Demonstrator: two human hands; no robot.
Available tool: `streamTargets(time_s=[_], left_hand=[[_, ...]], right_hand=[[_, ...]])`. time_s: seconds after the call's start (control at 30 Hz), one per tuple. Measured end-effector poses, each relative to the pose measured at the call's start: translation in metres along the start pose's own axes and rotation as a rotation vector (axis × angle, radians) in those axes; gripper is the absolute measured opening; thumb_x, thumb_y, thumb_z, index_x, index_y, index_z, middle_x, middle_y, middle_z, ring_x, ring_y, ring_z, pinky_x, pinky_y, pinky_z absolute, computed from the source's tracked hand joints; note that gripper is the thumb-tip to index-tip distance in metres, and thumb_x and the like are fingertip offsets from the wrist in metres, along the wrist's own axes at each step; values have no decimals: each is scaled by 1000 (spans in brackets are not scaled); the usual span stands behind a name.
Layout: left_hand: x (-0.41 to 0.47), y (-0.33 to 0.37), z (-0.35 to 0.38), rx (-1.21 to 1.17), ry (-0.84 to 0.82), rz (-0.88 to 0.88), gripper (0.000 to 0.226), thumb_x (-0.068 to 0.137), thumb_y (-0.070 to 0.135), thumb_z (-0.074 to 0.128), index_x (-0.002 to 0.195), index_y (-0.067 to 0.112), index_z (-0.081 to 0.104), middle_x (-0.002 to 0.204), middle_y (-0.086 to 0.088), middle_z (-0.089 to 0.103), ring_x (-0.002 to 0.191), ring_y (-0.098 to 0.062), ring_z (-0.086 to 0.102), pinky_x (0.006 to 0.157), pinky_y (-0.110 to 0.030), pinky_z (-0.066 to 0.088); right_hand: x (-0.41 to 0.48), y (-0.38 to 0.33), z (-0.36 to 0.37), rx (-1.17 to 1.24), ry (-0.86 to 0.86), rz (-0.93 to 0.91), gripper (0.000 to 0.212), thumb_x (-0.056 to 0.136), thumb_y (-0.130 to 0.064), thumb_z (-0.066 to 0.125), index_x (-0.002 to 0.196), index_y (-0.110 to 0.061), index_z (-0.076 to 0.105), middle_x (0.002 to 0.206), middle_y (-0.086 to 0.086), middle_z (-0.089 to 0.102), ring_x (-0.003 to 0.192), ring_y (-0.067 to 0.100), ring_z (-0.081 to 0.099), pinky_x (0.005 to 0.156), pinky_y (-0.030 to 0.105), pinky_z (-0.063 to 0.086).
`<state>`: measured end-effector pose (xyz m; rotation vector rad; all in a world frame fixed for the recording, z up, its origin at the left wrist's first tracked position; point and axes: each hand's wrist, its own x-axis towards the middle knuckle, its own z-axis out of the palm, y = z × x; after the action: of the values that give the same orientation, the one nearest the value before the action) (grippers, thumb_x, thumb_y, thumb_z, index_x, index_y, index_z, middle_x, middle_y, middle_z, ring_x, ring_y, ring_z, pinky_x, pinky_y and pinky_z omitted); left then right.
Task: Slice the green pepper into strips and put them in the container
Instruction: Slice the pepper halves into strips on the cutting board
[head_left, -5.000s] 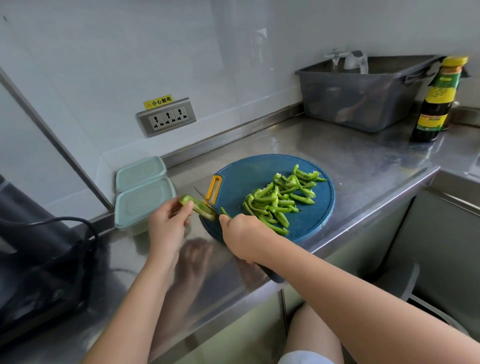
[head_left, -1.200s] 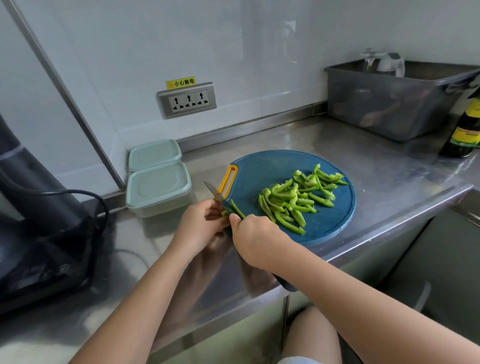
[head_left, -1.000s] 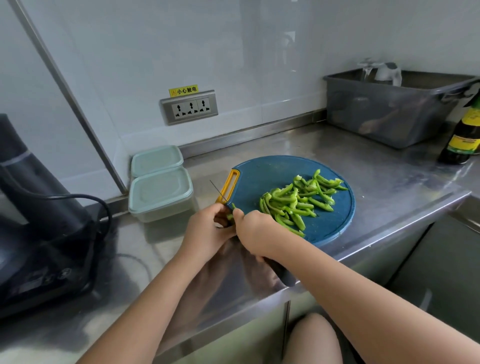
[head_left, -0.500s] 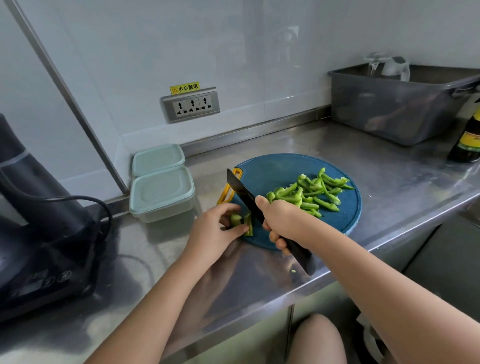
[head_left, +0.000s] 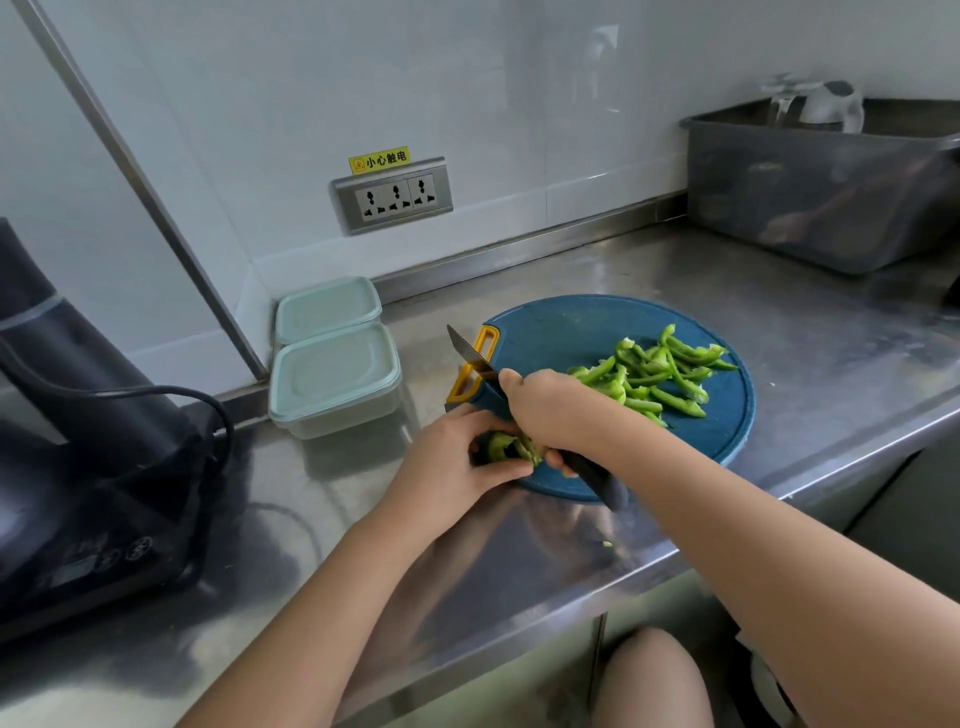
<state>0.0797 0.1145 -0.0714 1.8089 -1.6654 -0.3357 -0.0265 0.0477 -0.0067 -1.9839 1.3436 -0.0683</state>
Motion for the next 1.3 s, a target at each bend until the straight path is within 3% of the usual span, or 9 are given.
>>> streamTargets(time_s=[0.07, 0.13, 0.23, 0.5, 0.7, 1.03, 1.3], left_hand=[[0, 2, 2, 31, 22, 19, 31, 71, 33, 79, 100, 25, 71, 94, 13, 59, 77, 2, 49, 66, -3, 33], [1, 4, 4, 44, 44, 27, 32, 71, 33, 80, 99, 23, 71, 93, 13, 58, 81, -1, 50, 67, -3, 33], [-1, 6, 9, 27, 82, 18, 34, 70, 33, 81, 100, 21, 69, 93, 11, 59, 84, -4, 52, 70, -3, 35], [-1, 1, 11, -21, 178, 39, 21, 69, 28, 82, 85, 20, 71, 87, 9, 60, 81, -2, 55, 70, -6, 36], [-2, 2, 11, 51, 196, 104, 14, 72, 20, 80, 83, 20, 72, 87, 7, 63, 82, -8, 58, 72, -20, 43], [-4, 5, 11, 65, 200, 105, 12, 74, 16, 78, 84, 19, 73, 82, 6, 65, 72, -6, 55, 64, -8, 38], [-3, 3, 10, 109, 167, 128, 13, 73, 13, 79, 83, 12, 71, 81, 5, 65, 73, -8, 56, 65, -3, 35]], right_hand=[[1, 9, -4, 91, -47, 57, 34, 103, -21, 23, 118, -4, 49, 76, 15, 49, 54, 18, 42, 60, 34, 45], [-5, 15, -8, 99, -144, 186, 38, 101, -36, 24, 90, -11, 49, 68, 14, 48, 55, 21, 44, 62, 31, 46], [-8, 27, -18, 295, -126, 244, 50, 93, -56, 32, 71, -12, 44, 48, 2, 43, 36, 18, 36, 45, 22, 34], [-38, 54, -30, 385, -200, 174, 56, 89, -65, 32, 66, -15, 43, 40, -3, 39, 30, 14, 33, 40, 19, 31], [-43, 63, -16, 341, -227, 168, 57, 89, -66, 31, 71, -14, 44, 42, -1, 40, 28, 14, 33, 38, 16, 29], [-41, 60, -12, 316, -240, 155, 57, 90, -66, 30, 71, -13, 42, 46, 2, 37, 28, 15, 32, 37, 18, 30], [-45, 31, -13, 218, -256, 324, 59, 92, -64, 27, 73, -10, 39, 54, 6, 39, 42, 19, 33, 46, 23, 28]])
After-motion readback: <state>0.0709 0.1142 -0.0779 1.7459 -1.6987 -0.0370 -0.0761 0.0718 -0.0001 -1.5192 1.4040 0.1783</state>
